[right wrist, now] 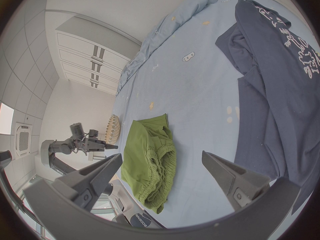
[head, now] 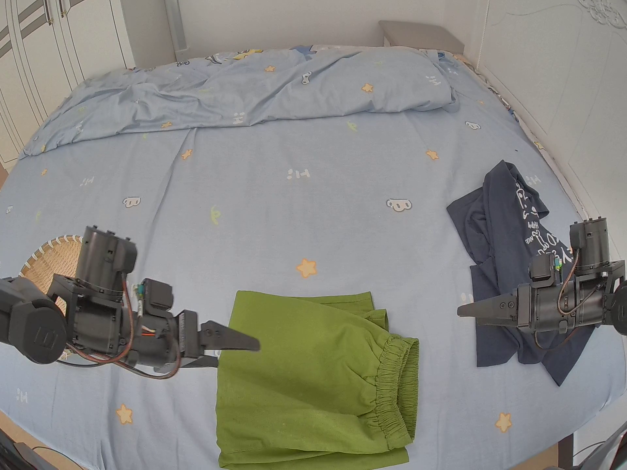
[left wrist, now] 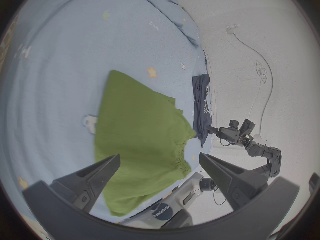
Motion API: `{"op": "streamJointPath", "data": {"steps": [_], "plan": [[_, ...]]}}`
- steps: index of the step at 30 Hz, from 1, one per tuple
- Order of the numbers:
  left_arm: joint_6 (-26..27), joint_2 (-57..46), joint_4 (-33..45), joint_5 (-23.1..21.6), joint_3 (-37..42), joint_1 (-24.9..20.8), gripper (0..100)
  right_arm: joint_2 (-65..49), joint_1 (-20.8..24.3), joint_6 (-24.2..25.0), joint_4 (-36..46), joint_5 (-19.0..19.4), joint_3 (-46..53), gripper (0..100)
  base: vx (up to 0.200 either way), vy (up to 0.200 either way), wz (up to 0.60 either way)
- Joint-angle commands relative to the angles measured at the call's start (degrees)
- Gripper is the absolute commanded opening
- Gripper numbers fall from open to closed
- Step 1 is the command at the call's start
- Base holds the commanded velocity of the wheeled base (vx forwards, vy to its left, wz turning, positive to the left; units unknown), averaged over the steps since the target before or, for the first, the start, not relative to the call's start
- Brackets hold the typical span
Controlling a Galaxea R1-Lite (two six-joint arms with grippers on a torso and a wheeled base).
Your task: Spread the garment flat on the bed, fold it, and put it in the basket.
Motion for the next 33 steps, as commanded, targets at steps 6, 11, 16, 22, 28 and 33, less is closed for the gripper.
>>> {"op": "streamJointPath", "data": {"steps": [6,11,16,22,28,33], "plan": [[13.18,13.68,-9.18,-12.45,10.24,13.96,100,-1.60,0.85,0.08,-0.10,-0.07,0.65,100,0.000,0.000,0.00],[11.86,18.34,-16.30,-12.27,10.15,9.48,100,-1.52,0.94,-0.01,-0.28,0.02,0.65,100,0.000,0.000,0.00],[4.39,19.31,-23.59,-12.27,10.76,4.03,100,-1.43,0.94,-0.01,-0.36,0.02,0.65,100,0.000,0.000,0.00],[1.66,22.30,-27.28,-12.01,11.38,0.78,100,-1.17,0.85,-0.01,-0.45,0.02,0.57,100,0.000,0.000,0.00],[0.87,22.56,-28.51,-12.01,11.03,0.07,100,-1.17,0.94,-0.01,-0.45,0.02,0.65,100,0.000,0.000,0.00],[-1.68,22.47,-28.60,-12.01,9.97,-0.02,0,-1.08,1.03,-0.01,-0.45,0.02,0.65,100,0.000,0.000,0.00]]}}
